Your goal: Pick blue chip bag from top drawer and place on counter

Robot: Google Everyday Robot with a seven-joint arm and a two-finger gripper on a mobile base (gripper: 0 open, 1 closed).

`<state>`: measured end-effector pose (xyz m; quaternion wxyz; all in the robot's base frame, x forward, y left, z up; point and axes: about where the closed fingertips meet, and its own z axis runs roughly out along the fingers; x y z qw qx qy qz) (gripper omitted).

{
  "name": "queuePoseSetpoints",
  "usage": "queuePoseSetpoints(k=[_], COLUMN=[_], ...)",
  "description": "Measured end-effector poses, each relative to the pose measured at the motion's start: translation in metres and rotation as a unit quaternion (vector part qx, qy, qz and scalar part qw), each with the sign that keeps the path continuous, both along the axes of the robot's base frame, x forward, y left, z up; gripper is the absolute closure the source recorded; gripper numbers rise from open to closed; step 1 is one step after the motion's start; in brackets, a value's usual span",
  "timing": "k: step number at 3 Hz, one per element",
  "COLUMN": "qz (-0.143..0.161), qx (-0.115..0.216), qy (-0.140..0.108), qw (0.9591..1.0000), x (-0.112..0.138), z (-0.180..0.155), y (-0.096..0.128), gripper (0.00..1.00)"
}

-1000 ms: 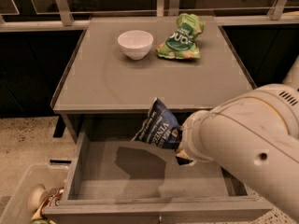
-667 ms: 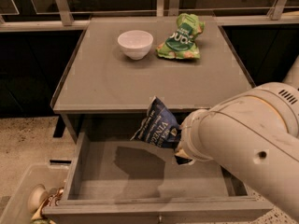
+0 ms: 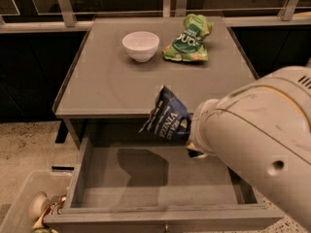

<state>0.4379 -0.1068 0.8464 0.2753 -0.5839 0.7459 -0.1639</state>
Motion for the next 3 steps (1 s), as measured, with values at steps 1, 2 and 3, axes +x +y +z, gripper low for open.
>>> queuePoseSetpoints(k=[1, 2, 3], qz=[-0.022, -0.040, -0.048], qx=[-0.035, -0.061, -0.073], qy=[-0.037, -0.027, 0.039], qw=[0.9985, 0.9970, 0.9955], x=[0.030, 0.072, 0.115], z=[0.056, 0.088, 0.077], y=[-0.019, -0.044, -0.074], gripper=[1.00, 1.00, 1.00])
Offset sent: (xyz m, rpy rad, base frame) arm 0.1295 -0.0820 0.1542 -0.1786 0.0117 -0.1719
